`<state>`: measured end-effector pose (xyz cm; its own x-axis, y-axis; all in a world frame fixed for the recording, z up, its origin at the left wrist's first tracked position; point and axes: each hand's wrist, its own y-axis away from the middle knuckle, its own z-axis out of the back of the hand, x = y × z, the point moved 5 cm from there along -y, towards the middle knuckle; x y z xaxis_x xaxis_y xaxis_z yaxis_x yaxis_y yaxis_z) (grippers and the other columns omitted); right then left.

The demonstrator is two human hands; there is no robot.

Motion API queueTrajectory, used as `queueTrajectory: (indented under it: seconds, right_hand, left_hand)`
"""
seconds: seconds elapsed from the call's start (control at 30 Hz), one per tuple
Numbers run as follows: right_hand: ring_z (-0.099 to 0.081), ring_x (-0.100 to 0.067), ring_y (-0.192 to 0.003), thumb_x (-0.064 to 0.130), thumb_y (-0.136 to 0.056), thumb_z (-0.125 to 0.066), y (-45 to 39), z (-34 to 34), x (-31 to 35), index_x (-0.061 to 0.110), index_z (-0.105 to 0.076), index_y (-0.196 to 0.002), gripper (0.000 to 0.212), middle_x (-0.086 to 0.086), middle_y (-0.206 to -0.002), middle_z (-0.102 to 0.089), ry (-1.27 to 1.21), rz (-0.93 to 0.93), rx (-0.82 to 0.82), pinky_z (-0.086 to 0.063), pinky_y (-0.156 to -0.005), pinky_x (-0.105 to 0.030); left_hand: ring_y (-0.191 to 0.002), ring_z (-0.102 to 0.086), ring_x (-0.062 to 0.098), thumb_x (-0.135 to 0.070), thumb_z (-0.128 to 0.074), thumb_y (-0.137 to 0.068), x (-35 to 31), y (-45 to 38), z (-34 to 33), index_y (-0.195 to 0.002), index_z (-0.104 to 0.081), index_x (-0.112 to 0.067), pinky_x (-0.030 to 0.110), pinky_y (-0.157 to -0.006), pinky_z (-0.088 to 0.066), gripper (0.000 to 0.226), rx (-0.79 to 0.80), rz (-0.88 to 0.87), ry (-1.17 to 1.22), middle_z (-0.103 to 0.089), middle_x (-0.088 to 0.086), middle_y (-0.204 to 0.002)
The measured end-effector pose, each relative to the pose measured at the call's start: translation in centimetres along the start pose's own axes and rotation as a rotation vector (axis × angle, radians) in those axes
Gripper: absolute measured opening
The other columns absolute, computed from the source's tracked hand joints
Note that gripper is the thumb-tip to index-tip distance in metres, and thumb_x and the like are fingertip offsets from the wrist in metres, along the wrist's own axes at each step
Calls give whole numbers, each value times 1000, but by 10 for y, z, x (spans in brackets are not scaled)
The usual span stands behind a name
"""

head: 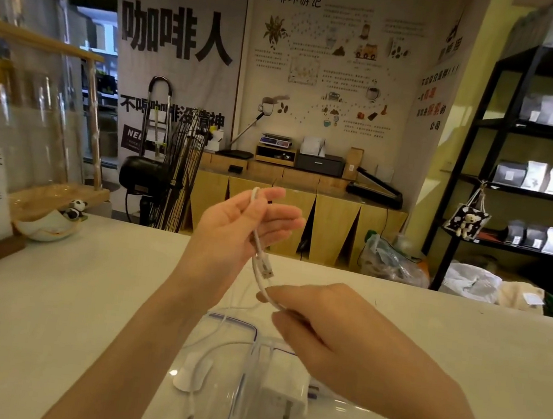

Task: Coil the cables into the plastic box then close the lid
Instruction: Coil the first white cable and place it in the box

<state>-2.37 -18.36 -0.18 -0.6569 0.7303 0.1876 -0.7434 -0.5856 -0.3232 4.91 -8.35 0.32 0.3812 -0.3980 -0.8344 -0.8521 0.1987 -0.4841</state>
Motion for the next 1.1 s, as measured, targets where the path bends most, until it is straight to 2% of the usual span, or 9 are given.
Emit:
queueTrajectory:
  seconds: [0.17, 0.27, 0.43, 0.57, 0.67, 0.77, 0.87, 1.0, 1.1]
  right_hand:
    - [-49, 5, -65, 31, -87, -39, 5, 32, -13, 19, -65, -96, 30, 16, -76, -57, 123, 98, -368, -44, -59, -10]
    - [-57, -8, -74, 27, -86, -47, 11, 40, -32, 18, -67, -100, 26, 1, -82, -63, 98, 147, -540, -49, -62, -20]
    - [-58, -10, -79, 26, -85, -51, 7, 38, -61, 30, -63, -107, 25, 8, -86, -61, -398, 22, -675, -50, -67, -20]
    - [-62, -8, -62, 18, -90, -46, -7, 4, -61, 26, -63, -95, 20, 4, -68, -66, -766, -226, -453, -56, -64, -23]
    - [-63, -11, -66, 24, -93, -42, -12, -24, -48, 29, -63, -95, 22, 4, -66, -65, -755, -306, -145, -55, -75, -33]
    - [-59, -9, -63, 27, -94, -42, -13, -37, -29, 26, -63, -106, 24, 4, -66, -61, -631, -228, 90, -52, -71, -28]
    - [-51, 1, -56, 32, -94, -41, -13, -28, -16, 30, -58, -115, 27, 18, -59, -55, -425, -167, 8, -45, -59, -15]
    - [-51, -4, -62, 29, -94, -40, -7, -3, -4, 27, -59, -110, 24, 15, -70, -56, -164, -65, -191, -42, -58, -18]
    - [-42, 10, -59, 32, -91, -40, -6, 8, -3, 21, -65, -100, 29, 15, -74, -56, 46, 24, -328, -35, -55, -7]
  left_hand:
    - [-39, -50, 3, -16, -39, -93, 7, 9, -25, -88, -61, -13, 14, -40, -41, 23, 174, -39, -555, -62, -7, -50]
    - [-31, -34, 5, -23, -36, -93, 15, 12, -35, -63, -63, -15, 15, -35, -26, 41, 273, 170, -403, -49, -4, -39]
    - [-31, -28, 4, -29, -39, -87, 12, 17, -39, -67, -63, -10, 17, -36, -22, 37, 467, 345, 162, -43, -8, -38]
    - [-43, -31, 12, -19, -32, -96, -1, 19, -42, -91, -54, 4, 21, -44, -29, 33, 658, 419, 844, -46, 6, -51]
    - [-44, -35, 13, -22, -31, -97, -5, 5, -25, -99, -53, 6, 22, -46, -30, 35, 466, 318, 982, -53, 10, -56]
    - [-37, -37, 4, -28, -29, -95, -3, -6, 3, -101, -56, -1, 13, -38, -33, 38, 80, 102, 646, -50, -4, -49]
    - [-38, -36, 4, -28, -25, -96, 0, -9, 25, -112, -52, -2, 14, -39, -34, 40, -140, -17, 316, -53, -4, -52]
    - [-43, -44, 3, -24, -28, -96, -1, -5, 25, -104, -52, -21, 15, -46, -41, 25, -179, -137, -271, -61, -4, -57]
    - [-47, -49, 1, -20, -30, -95, 3, -2, 5, -96, -50, -27, 12, -46, -41, 22, -44, -203, -605, -59, -4, -64]
